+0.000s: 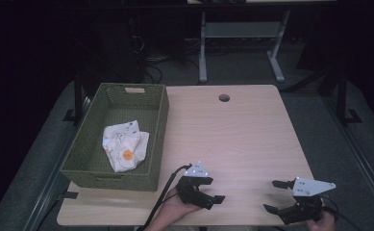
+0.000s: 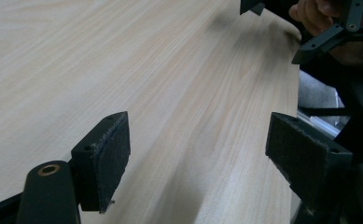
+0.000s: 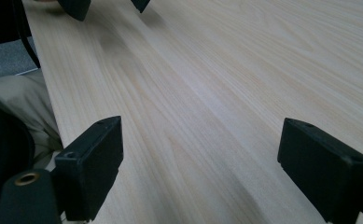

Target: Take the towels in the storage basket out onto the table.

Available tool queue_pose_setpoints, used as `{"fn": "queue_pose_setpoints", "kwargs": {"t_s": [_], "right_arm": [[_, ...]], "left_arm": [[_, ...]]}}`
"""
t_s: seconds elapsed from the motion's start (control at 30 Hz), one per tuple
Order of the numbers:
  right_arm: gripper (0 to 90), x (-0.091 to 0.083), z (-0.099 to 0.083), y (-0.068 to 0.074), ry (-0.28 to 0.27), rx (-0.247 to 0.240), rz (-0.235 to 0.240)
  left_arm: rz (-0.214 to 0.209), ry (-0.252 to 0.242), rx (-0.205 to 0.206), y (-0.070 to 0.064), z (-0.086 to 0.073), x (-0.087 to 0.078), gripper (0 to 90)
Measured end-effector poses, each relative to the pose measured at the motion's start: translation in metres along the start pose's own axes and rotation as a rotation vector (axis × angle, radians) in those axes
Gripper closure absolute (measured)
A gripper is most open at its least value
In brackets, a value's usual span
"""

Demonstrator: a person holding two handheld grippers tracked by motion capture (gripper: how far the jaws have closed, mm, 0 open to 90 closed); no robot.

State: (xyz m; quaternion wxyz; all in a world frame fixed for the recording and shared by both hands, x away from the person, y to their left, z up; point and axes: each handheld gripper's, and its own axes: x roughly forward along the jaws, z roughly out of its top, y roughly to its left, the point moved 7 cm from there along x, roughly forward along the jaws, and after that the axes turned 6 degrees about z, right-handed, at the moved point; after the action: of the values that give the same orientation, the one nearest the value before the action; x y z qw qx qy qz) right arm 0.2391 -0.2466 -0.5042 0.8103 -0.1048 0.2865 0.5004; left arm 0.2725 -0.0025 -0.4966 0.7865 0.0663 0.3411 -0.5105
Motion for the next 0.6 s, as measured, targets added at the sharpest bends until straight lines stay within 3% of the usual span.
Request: {"fn": "queue_pose_setpoints", "kwargs": {"t_s": [0.3, 0.43, 0.6], "right_arm": [[13.8, -0.001, 0.0, 0.001, -0.004, -0.003, 0.002], [13.8, -0.001, 0.001, 0.001, -0.008, -0.007, 0.001], [13.8, -0.001, 0.001, 0.001, -0.002, -0.007, 0.001]], "left_arm": [[0.02, 0.032, 0.042, 0.009, 0.014, -0.015, 23.1], [0.011, 0.041, 0.039, 0.011, 0.016, -0.017, 23.2], [0.001, 0.063, 0.072, 0.008, 0.023, -0.023, 23.2]]}}
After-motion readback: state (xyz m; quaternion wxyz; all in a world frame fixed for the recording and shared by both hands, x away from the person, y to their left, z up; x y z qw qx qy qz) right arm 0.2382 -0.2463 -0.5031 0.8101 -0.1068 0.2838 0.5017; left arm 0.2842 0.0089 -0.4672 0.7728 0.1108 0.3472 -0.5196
